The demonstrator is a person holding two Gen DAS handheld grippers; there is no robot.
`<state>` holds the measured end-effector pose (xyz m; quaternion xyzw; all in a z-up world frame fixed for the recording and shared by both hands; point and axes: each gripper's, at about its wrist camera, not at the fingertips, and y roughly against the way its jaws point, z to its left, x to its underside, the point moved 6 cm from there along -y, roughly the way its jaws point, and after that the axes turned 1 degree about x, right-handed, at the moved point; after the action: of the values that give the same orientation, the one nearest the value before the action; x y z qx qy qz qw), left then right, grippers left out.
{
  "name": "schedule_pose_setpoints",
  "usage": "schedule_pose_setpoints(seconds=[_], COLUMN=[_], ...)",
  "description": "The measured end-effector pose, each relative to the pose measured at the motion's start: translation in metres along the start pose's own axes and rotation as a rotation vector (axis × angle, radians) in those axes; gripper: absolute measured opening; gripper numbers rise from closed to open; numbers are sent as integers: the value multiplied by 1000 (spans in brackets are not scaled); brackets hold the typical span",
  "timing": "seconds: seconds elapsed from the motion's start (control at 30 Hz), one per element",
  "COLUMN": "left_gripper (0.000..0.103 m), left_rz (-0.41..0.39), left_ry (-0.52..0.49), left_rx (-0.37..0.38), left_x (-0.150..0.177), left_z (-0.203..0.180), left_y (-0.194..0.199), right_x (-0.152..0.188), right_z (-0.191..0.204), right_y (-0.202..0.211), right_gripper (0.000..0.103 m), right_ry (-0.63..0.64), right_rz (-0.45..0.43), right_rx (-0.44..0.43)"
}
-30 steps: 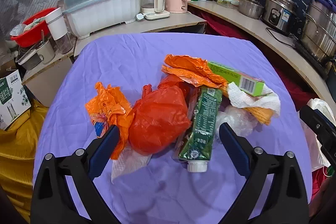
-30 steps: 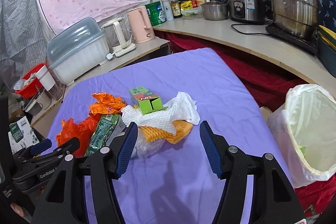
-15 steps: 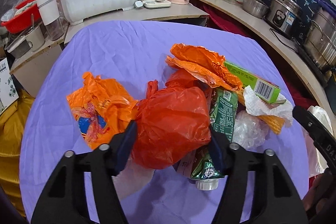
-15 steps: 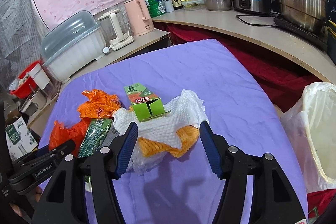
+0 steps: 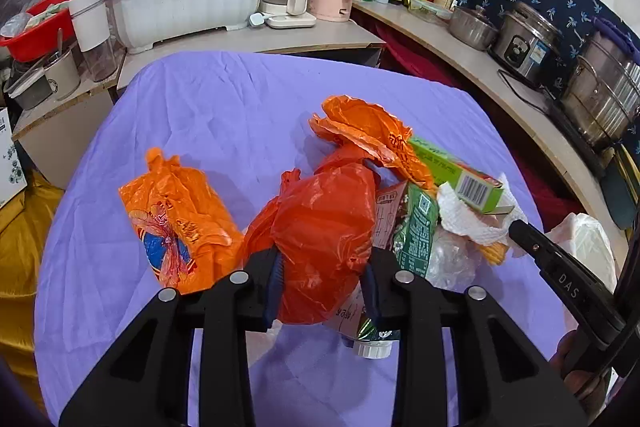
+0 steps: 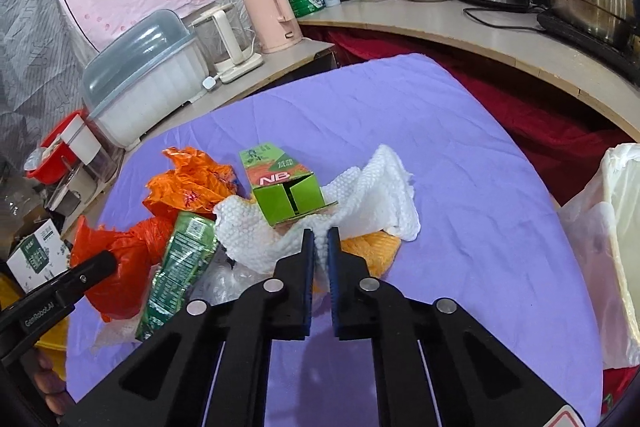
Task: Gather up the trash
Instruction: 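Grasp the white tissue with the right gripper while the left gripper grasps the red plastic bag, then carry the tissue and red bag to the bin and release both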
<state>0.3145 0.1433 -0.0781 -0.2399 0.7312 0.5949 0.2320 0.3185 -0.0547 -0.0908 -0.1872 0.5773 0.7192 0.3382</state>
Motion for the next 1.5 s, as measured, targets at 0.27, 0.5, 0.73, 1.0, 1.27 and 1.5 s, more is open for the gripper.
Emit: schedule_pose_setpoints(seconds=[0.27, 0.5, 0.73, 1.0, 1.27, 1.5], left_gripper=[29, 29, 29, 29, 29, 29], left_rz=[-57, -107, -134, -148, -136, -111], left_ry=[-4, -21, -50, -115, -211, -307], left_rx=[32, 63, 100, 160, 236, 284], left_x=[-8, -11, -8, 0, 17, 35], left_z=[-11, -30, -54, -103, -171, -234], left_y=[32, 66, 92, 112, 120, 114], right_x=[-18, -34, -44, -42, -31, -22], right_z=[2, -4, -26, -65, -116, -172], right_y=[47, 103, 153, 198, 235, 258], right_gripper=[3, 3, 3, 3, 3, 3], right_ry=[9, -4, -31, -80, -140, -202], right_rz=[-94, -201, -287, -354, -394, -415], right_rx=[-10, -19, 0, 44, 111, 178])
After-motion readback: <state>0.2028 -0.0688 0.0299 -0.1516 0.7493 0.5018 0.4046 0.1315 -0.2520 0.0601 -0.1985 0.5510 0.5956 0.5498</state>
